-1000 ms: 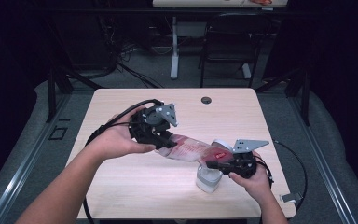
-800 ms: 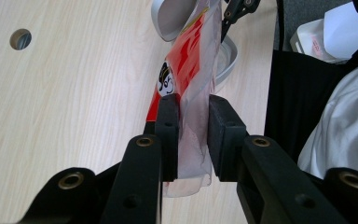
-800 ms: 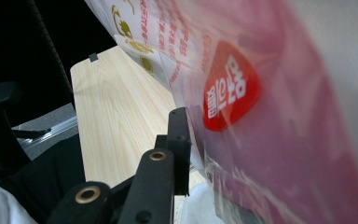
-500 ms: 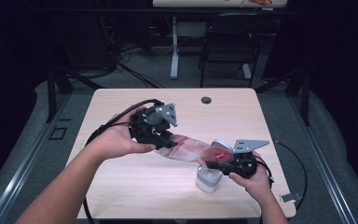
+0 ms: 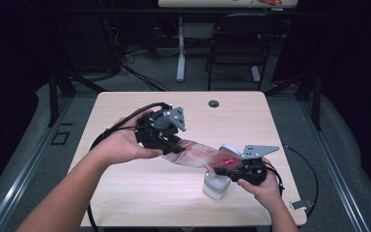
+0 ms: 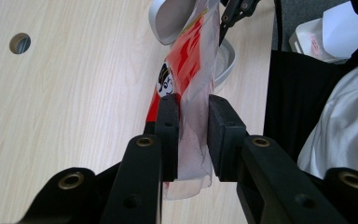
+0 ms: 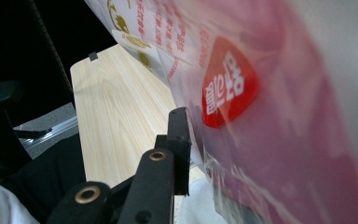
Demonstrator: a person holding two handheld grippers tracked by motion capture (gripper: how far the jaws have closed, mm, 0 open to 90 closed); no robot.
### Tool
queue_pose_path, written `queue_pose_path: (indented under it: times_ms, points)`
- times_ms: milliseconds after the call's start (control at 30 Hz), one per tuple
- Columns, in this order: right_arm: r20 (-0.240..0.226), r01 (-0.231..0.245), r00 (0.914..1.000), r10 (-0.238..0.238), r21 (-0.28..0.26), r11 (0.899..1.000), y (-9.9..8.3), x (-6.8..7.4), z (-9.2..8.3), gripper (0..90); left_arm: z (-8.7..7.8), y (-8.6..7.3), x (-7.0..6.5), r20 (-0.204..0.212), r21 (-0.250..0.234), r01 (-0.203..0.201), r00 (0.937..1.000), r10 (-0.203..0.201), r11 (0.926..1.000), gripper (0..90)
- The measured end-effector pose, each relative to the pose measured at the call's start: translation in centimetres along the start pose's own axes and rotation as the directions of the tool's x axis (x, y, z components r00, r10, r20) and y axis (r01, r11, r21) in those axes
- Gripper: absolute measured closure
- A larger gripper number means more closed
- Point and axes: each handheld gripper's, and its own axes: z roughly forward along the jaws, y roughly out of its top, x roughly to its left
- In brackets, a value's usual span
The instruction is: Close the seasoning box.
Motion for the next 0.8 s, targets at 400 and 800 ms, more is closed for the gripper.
queue_pose_path:
  times_ms: [400,800]
  points:
    - [-0.005,-0.001,1.0,0.001,0.0,1.0,0.05,0.06,0.08,80.5,-0.11,-0.07,-0.05,0.001,-0.007,0.005,1.0,-0.005,1.0,75.8]
    - [-0.002,0.004,1.0,-0.004,0.002,1.0,0.11,0.08,-0.15,80.5,-0.16,0.09,0.0,0.003,-0.004,0.001,1.0,-0.001,1.0,75.8]
